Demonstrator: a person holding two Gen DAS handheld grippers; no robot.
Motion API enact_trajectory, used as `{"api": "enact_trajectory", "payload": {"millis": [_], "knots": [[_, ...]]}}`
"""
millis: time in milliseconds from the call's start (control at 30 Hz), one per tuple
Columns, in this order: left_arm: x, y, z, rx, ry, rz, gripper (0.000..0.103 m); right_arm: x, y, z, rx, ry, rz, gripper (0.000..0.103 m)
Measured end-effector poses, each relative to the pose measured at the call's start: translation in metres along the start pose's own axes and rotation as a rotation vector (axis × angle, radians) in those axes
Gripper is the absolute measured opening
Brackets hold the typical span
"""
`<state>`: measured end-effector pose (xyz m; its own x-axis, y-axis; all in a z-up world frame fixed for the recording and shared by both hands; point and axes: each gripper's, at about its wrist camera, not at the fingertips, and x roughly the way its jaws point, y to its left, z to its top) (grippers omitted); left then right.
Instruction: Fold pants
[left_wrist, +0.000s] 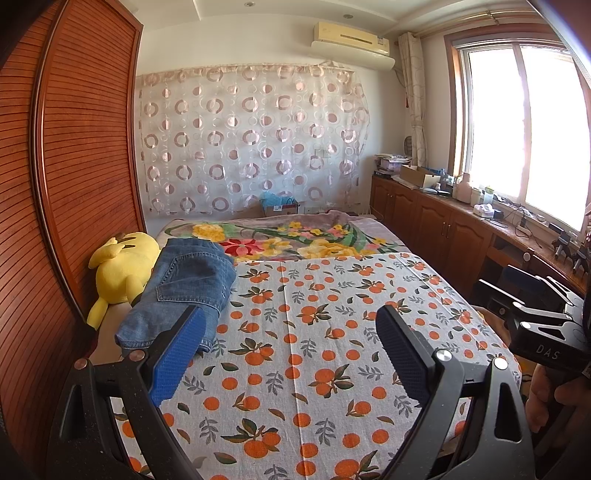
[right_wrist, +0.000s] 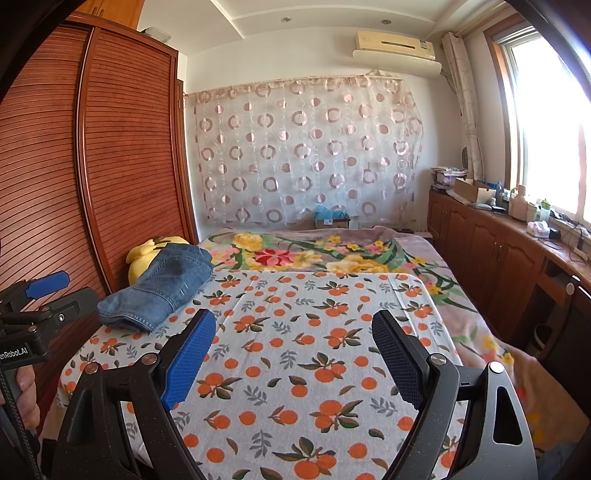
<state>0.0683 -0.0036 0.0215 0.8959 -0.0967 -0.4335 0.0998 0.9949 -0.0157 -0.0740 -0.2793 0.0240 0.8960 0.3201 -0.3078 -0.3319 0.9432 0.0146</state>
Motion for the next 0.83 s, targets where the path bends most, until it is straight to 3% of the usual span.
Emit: {"api": "enact_trajectory", "payload": {"millis": [833], "knots": [[0.0005, 0.0005, -0.002, 0.002, -0.002, -0.001, 0.094, 0.0003, 0.0011, -0.0003, 0.004, 0.001, -0.002, 0.088]]}}
